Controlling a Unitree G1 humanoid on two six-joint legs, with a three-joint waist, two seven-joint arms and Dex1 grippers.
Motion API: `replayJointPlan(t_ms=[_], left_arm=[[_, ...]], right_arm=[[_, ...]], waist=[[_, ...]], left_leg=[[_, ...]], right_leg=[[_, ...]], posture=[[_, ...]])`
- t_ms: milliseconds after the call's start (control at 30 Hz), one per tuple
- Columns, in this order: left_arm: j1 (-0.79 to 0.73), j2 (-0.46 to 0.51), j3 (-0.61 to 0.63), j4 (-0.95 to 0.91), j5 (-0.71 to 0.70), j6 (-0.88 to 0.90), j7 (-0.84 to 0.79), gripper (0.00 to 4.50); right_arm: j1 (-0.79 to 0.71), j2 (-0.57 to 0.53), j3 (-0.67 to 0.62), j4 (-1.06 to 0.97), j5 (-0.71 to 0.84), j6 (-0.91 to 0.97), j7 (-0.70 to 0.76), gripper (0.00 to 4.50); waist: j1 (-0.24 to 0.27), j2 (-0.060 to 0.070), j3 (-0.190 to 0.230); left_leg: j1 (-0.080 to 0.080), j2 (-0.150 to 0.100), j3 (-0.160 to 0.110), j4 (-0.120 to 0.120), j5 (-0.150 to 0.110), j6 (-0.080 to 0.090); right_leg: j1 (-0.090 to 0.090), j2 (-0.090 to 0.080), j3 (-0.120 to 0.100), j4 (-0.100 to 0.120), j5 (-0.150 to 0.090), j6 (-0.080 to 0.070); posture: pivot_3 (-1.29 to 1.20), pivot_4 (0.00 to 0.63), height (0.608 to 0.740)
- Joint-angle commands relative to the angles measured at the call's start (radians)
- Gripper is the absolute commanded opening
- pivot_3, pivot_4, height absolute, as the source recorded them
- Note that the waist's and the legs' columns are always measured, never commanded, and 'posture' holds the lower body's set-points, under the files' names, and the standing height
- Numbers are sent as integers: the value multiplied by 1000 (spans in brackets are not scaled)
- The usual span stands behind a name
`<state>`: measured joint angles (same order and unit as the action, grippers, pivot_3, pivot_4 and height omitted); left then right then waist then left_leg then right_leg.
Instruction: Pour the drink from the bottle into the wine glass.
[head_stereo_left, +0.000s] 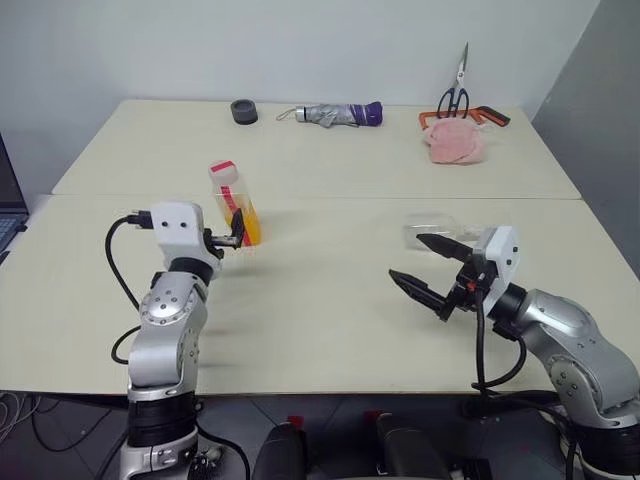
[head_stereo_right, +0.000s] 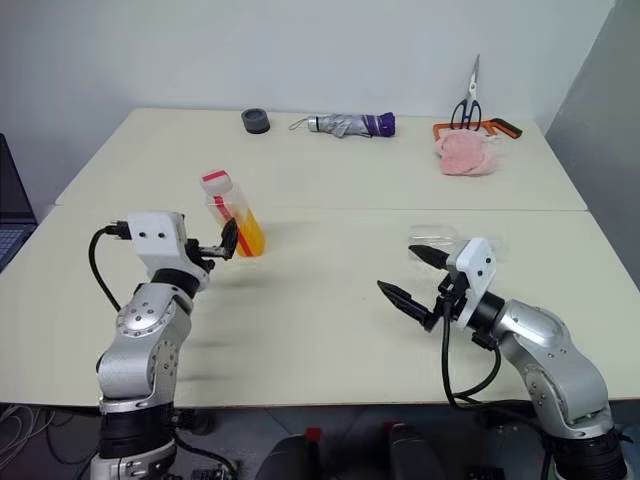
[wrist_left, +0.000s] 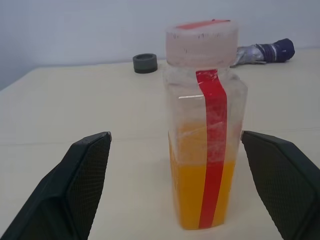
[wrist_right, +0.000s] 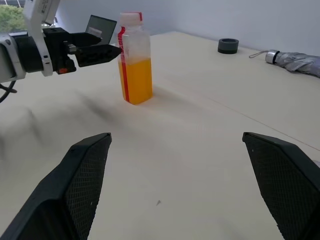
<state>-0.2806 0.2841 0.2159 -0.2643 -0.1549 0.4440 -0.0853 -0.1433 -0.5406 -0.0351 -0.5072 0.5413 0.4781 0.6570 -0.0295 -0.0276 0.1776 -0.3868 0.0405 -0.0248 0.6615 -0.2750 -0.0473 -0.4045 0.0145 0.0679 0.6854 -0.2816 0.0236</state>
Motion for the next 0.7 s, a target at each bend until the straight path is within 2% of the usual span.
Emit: replayJointPlan(t_ms=[33, 700], left_arm=[[-30, -9, -21, -7, 5, -17, -1, 4448], [-167, -47, -41, 135, 40, -44, 52, 4448]], right_arm=[[-23, -9, -15, -15, 19, -9, 23, 4500], [-84, -29, 7, -11, 64, 36, 108, 4500]], waist=[[0, 0, 0], [0, 0, 0]], left_leg=[[0, 0, 0, 0, 0, 0], [-3, 0, -1, 0, 0, 0]], right_leg=[[0, 0, 0, 0, 0, 0], [0, 0, -3, -3, 1, 1]], posture=[[0, 150, 740], [0, 150, 740]])
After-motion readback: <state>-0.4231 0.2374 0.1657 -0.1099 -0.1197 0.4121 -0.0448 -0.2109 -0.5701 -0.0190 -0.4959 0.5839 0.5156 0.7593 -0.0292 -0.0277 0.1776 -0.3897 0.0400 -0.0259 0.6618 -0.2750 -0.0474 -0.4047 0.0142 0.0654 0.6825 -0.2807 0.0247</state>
